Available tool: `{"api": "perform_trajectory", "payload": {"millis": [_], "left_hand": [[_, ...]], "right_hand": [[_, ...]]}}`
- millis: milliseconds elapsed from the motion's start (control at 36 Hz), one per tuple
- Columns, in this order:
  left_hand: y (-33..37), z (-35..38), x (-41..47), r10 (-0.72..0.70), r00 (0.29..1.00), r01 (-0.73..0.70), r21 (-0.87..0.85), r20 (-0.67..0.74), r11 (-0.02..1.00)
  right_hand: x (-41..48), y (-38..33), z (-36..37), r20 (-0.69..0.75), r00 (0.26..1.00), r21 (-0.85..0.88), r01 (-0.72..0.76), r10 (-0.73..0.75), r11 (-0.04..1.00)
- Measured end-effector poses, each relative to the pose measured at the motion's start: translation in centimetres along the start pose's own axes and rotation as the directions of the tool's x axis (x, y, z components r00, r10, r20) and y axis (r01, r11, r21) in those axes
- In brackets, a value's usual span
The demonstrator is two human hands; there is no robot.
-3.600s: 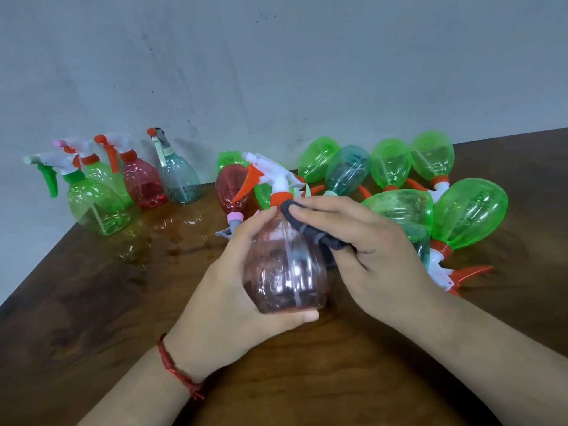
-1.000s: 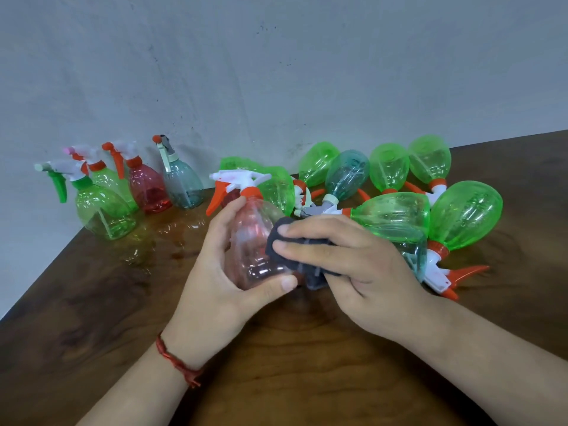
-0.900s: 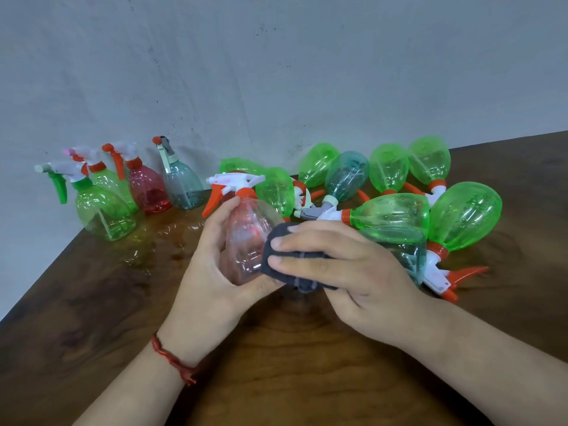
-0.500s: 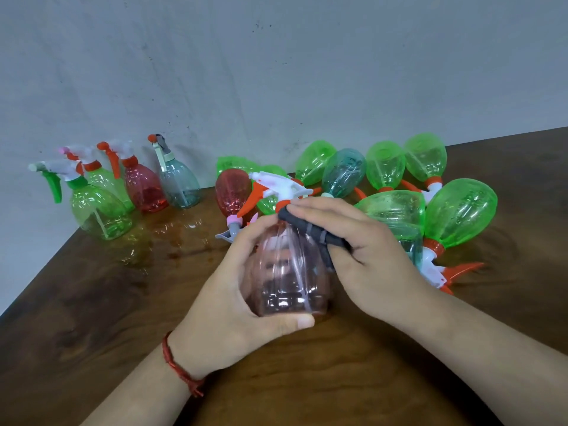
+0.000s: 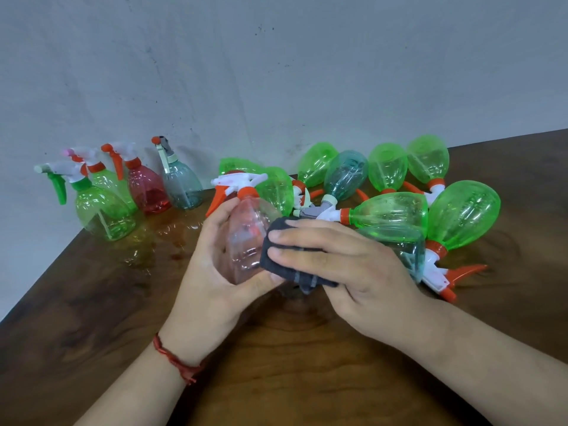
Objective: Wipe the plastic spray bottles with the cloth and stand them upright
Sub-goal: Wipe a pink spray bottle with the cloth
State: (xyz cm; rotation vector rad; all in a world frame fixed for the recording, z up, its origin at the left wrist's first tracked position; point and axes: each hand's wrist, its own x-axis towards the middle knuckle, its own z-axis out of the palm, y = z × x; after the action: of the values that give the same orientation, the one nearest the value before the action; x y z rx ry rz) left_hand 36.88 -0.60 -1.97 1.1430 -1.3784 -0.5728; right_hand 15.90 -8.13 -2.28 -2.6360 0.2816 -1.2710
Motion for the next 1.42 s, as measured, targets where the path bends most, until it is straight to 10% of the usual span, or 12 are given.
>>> {"api": "perform_trajectory", "payload": {"millis": [278, 583, 861, 1111, 1417], "left_hand": [[0.1, 1.2, -1.4, -0.019, 0.976, 0.024, -0.019, 0.217, 1.000], [0.0, 0.1, -0.8, -0.036, 0.972, 0.008, 0.120, 0.232, 0.993], [0.4, 0.2, -0.8, -0.033, 0.944, 0.005, 0.086, 0.328, 0.996], [-0.2, 0.2, -0.3, -0.071, 0.991, 0.064, 0.070, 0.117, 0.996], [0.2, 0.4, -0.7, -0.046, 0.991, 0.035, 0.091, 0.125, 0.995]], "right_hand": [[0.3, 0.9, -0.1, -0.118, 0.933, 0.181, -0.317, 0.340, 0.931], [0.3, 0.6, -0.8, 0.113, 0.883, 0.558, -0.436, 0.456, 0.706], [0.7, 0.5, -0.2, 0.003, 0.800, 0.638, -0.463, 0.599, 0.615], [0.2, -0.4, 0.0, -0.027, 0.962, 0.271, -0.255, 0.272, 0.928], [0.3, -0.3, 0.1, -0.078, 0.953, 0.264, -0.264, 0.294, 0.927]]}}
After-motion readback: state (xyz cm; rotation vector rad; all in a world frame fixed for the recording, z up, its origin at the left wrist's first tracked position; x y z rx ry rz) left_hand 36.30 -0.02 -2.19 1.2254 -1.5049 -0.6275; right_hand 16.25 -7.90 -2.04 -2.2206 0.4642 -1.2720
